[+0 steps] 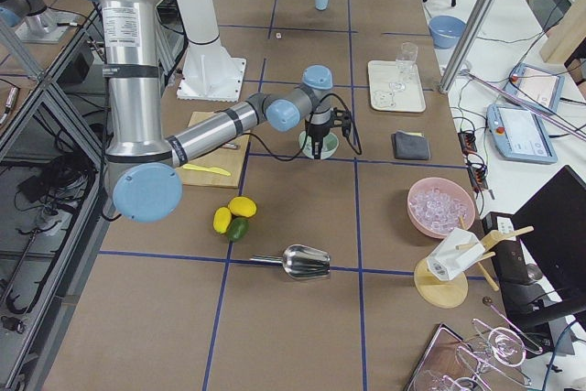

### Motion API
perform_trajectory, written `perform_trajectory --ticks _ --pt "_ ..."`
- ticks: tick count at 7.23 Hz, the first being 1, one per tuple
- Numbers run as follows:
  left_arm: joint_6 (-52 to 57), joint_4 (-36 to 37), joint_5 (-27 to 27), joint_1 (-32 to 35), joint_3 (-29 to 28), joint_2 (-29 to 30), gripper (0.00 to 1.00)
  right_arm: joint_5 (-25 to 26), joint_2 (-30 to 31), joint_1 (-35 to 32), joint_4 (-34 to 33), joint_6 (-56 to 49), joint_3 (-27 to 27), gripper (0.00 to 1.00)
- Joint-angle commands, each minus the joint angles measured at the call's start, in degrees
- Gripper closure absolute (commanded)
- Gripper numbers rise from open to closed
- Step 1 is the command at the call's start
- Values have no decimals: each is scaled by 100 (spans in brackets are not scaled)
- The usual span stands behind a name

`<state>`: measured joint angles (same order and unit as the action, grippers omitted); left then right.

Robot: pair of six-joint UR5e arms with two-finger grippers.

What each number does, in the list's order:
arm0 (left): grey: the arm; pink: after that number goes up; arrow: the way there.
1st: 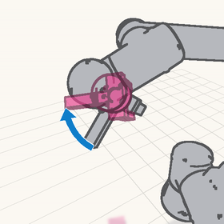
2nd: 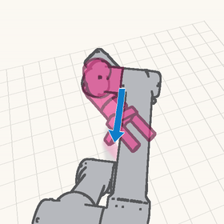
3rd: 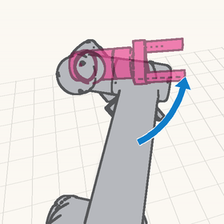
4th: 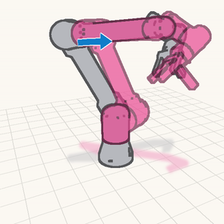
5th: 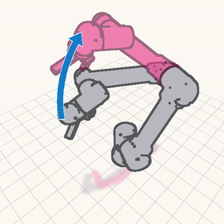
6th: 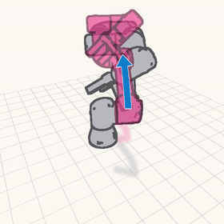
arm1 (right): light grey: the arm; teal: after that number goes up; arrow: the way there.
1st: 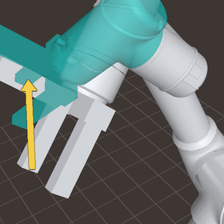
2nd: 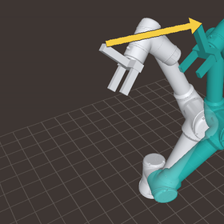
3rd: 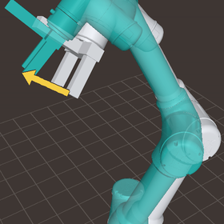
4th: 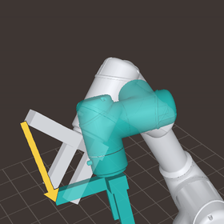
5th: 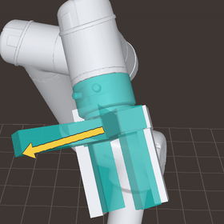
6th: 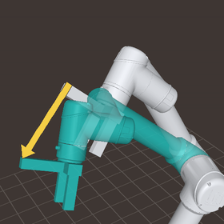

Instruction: Pour ice into bowl

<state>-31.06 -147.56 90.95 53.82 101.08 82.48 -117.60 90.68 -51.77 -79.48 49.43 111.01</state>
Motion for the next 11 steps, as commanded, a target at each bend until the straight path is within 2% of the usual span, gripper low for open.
perform_trajectory --ticks 1,3,4,5,6,7,8,9,11 --pt "563 752 922 750 25 259 0 -27 738 -280 799 -678 -385 100" --pt "960 1062 1782 1400 17 382 0 -70 880 -386 1728 -734 -1034 100" --pt "1179 1176 1829 1455 -1 374 0 -210 881 -552 1838 -699 -1081 72" --pt "1268 1299 1838 1508 -1 382 0 -777 794 -1006 1813 -768 -1108 1" --pt "1269 1300 1847 1517 -9 374 0 -1252 810 -1333 1804 -803 -1099 0" --pt "1269 1352 1952 1526 -27 374 0 -1283 837 -1606 1778 -1100 -1073 0" --pt "1269 1623 2405 1700 -62 400 0 -1214 880 -1765 1630 -1633 -1107 0" --pt "1452 2217 2810 1920 -62 591 0 -1204 846 -2228 967 -2500 -1073 0" --pt "2704 4086 2884 2446 -88 1397 0 -1196 401 -3273 -631 -4626 -1055 0"
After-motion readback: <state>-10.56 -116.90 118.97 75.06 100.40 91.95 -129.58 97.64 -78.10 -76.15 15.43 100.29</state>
